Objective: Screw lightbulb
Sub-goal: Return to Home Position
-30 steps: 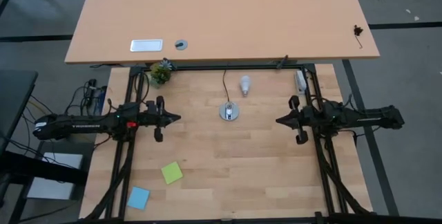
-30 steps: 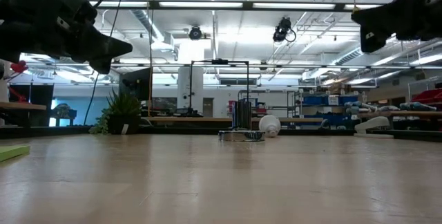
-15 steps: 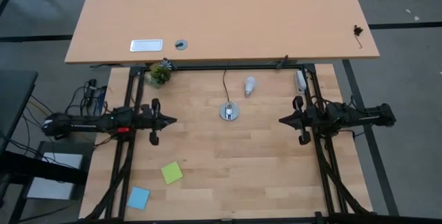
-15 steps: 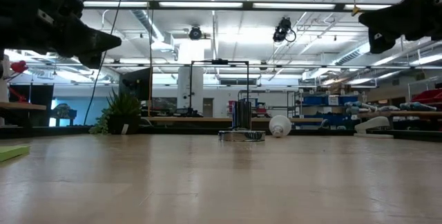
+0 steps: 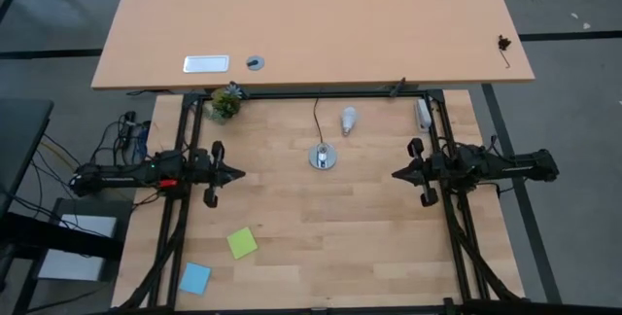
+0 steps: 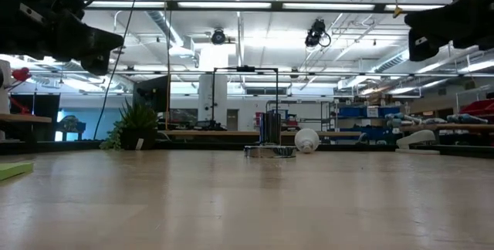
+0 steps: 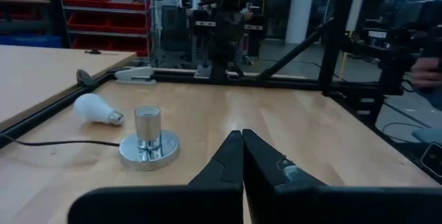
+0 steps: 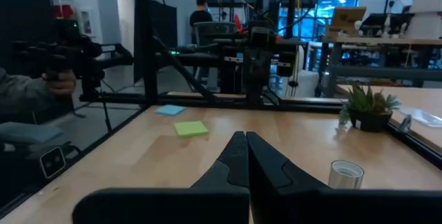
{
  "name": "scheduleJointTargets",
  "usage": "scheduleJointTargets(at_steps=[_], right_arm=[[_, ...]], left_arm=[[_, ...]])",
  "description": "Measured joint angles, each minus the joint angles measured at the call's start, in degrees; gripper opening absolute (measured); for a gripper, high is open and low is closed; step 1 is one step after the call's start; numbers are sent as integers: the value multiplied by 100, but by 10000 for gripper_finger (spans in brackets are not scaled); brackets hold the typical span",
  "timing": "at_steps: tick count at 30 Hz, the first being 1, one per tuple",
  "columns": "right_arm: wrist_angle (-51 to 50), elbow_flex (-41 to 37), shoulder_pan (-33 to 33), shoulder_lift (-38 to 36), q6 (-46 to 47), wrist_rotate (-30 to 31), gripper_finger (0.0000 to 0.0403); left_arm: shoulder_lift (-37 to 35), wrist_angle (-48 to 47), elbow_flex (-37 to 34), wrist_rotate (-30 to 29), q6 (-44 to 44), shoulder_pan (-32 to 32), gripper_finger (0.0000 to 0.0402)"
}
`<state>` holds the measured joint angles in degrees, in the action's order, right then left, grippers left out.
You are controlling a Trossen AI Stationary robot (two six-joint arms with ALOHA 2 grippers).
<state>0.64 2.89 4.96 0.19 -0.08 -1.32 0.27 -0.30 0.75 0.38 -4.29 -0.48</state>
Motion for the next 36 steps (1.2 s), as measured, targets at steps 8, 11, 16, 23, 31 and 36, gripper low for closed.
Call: scheduleJointTargets(at_steps=[8,11,16,23,31,36], right_arm=[[377,-253,-850,12,310,-736,0],[379,-253,-1004,7,330,-779,0],[330,-253,-1150,7,318,-647,0],[31,-253,-1186,15,260,125,7],[27,-253,-1186,17,-85,133,24],[26,-253,-1186,17,57,139,18]], left_arm=[[1,66,4,415,-44,398,0],[9,98,0,485,-49,466,0],[9,169,-31,480,-47,568,0],[9,175,-31,426,-42,651,5],[9,182,-33,424,-32,651,9],[9,186,-33,422,-42,651,10]])
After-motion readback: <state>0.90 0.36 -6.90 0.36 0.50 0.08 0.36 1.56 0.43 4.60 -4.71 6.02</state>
